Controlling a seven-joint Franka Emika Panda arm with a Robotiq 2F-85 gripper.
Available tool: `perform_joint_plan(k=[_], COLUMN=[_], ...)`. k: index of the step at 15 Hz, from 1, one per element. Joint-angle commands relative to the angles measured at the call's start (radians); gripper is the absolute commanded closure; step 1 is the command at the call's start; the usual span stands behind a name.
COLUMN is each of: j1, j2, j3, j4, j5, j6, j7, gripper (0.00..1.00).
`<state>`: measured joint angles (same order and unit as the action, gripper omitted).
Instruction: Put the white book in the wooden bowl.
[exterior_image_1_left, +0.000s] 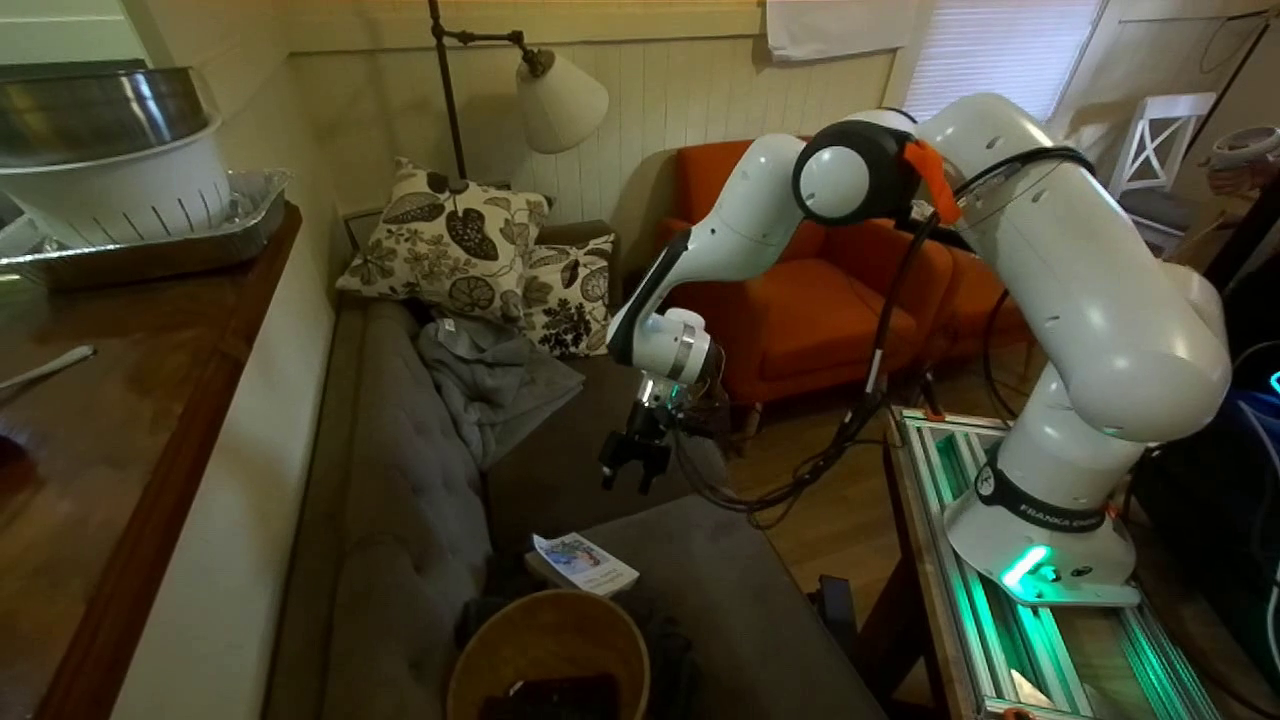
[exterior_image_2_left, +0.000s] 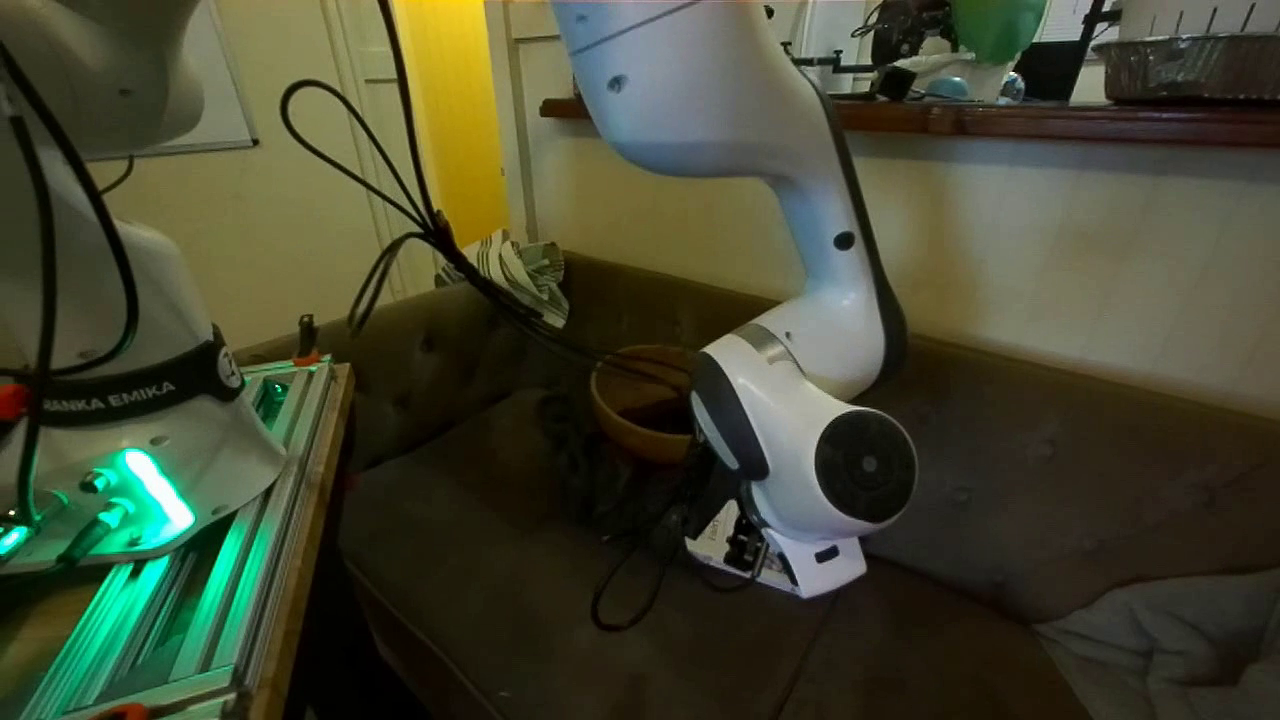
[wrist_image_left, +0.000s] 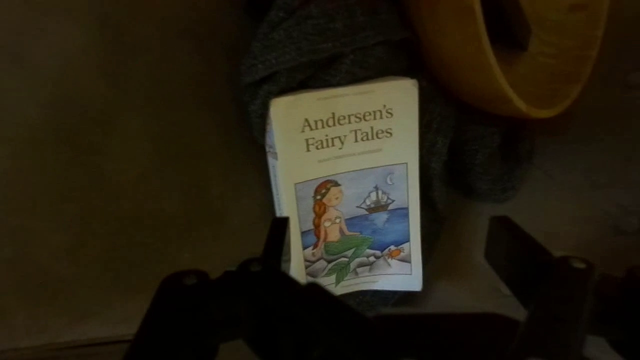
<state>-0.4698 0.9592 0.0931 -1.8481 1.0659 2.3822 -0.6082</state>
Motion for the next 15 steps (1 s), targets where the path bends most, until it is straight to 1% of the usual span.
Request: perform_joint_plan(k=[1, 4, 11, 12, 15], j1=[0.043, 0.092, 0.142, 0.148, 0.165], j2=[0.145, 0.244, 0.442, 0.462, 0.487], j3=[0.006, -0.012, -0.008, -0.014, -0.040], j4=[0.154, 0.253, 0.480, 0.507, 0.536], j5=[0.094, 0.096, 0.072, 0.058, 0.020], j6=[-0.025, -0.031, -0.028, -0.039, -0.049], j7=[0.027, 0.115, 0.262, 0.286, 0.323], gripper=[0.00, 0.00, 0.00, 0.00, 0.00])
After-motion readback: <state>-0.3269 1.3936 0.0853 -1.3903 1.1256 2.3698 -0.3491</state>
